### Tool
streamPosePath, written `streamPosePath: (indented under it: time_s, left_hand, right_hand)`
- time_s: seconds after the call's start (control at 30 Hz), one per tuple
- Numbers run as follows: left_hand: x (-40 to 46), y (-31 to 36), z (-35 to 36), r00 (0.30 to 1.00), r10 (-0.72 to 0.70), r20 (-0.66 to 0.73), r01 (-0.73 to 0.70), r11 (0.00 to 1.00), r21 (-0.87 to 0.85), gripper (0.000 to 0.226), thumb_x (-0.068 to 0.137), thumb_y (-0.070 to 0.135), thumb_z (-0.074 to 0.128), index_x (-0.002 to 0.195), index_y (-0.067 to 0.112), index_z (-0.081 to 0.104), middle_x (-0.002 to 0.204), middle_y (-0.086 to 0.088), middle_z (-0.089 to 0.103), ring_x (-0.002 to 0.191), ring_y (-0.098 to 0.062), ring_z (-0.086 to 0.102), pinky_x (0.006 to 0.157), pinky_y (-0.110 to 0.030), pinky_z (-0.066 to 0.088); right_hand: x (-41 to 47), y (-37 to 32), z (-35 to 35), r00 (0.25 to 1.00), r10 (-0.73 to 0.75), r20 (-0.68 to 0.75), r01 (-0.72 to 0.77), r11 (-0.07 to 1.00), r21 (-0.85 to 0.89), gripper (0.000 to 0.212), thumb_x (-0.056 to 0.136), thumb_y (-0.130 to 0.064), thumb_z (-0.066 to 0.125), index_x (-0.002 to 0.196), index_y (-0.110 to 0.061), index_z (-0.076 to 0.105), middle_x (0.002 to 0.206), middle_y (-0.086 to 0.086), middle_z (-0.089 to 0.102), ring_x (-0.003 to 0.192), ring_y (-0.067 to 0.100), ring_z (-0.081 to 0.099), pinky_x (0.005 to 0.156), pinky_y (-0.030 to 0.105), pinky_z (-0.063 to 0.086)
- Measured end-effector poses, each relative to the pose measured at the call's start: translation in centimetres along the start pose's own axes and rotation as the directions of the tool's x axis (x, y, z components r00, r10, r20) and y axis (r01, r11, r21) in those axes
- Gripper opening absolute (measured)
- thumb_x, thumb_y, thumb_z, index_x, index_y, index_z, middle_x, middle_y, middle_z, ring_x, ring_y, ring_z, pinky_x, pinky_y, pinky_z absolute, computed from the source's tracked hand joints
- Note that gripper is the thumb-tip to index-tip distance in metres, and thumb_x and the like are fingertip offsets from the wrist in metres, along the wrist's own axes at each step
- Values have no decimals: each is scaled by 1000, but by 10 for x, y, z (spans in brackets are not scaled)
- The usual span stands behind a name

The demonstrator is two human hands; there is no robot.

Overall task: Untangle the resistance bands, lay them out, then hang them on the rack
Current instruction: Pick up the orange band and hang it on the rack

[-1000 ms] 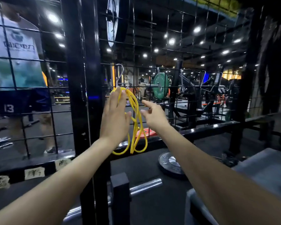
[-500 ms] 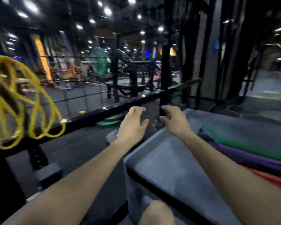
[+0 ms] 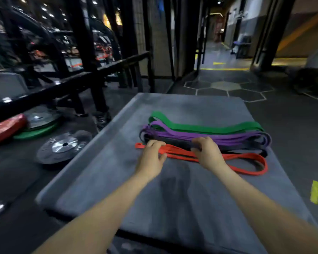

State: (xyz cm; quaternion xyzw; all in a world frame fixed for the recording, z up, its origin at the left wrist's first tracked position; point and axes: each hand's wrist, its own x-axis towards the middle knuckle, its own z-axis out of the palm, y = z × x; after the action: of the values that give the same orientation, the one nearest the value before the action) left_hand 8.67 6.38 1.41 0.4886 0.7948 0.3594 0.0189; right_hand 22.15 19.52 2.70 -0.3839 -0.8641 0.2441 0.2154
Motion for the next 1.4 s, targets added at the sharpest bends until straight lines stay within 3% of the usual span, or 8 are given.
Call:
streamPosePath:
  time_s: [0.2, 0.53, 0.67, 0.83, 1.0, 1.13, 1.3, 1.4]
  left_hand:
    - [21, 8, 66, 983, 124, 139, -126, 992, 7, 40, 81, 1, 58, 121, 6, 58, 124, -9, 55, 117, -24, 51, 103, -26, 32]
    - [62, -4, 100, 900, 218, 378, -328, 909, 257, 52, 90, 24, 56, 139, 24, 40, 142, 5, 42, 132, -16, 37, 110, -30, 29]
    - [69, -8, 97, 872, 231, 432, -381, 875, 300, 42, 91, 28, 55, 132, 25, 48, 123, 1, 50, 118, -19, 45, 100, -36, 38]
    - [72, -9, 87, 801, 332, 498, -539, 762, 359, 41, 92, 35, 52, 131, 23, 48, 119, -2, 49, 112, -21, 47, 94, -34, 39]
    - [70, -21, 77, 753, 434, 494, -649, 613, 451, 35, 81, 35, 66, 111, 17, 60, 103, -3, 59, 91, -21, 60, 78, -34, 50]
    - [65, -25, 79, 728, 499, 471, -686, 540, 488, 25, 72, 28, 74, 91, 16, 62, 84, 0, 60, 71, -17, 60, 61, -30, 53]
    - [64, -25, 81, 698, 534, 477, -714, 464, 525, 29, 73, 10, 38, 86, 14, 64, 80, -2, 62, 66, -19, 58, 57, -30, 53]
    - [58, -26, 79, 687, 540, 486, -724, 456, 517, 31, 74, 12, 36, 89, 14, 64, 83, -2, 62, 68, -19, 58, 57, -29, 52]
  right_hand:
    - [0, 58, 10, 997, 67, -35, -69, 996, -52, 36, 82, -9, 65, 118, -5, 62, 118, 17, 59, 111, 36, 54, 99, 37, 40]
    - [11, 86, 20, 994, -112, 21, 113, 955, -273, 47, 86, -25, 63, 130, -15, 52, 128, 3, 55, 117, 27, 47, 97, 38, 40]
    - [8, 87, 25, 986, -158, 60, 169, 916, -365, 36, 82, -23, 66, 117, -15, 62, 110, 7, 60, 104, 31, 53, 85, 37, 44]
    - [10, 91, 29, 967, -246, 65, 247, 848, -469, 32, 46, -18, 89, 72, -15, 70, 70, 4, 61, 63, 27, 61, 51, 30, 50]
    - [11, 88, 29, 973, -201, 117, 233, 846, -480, 25, 81, -15, 67, 104, -7, 64, 102, 13, 57, 98, 33, 52, 80, 40, 46]
    - [6, 85, 31, 960, -253, 117, 276, 806, -524, 23, 55, -16, 82, 73, -13, 68, 75, 4, 60, 70, 26, 60, 54, 31, 50]
    - [1, 91, 36, 955, -271, 120, 295, 824, -484, 37, 55, -29, 85, 86, -18, 70, 80, 1, 62, 71, 23, 63, 52, 29, 51]
    - [3, 88, 35, 953, -295, 71, 291, 822, -490, 21, 60, -28, 77, 78, -21, 69, 75, 0, 59, 68, 23, 61, 47, 28, 48]
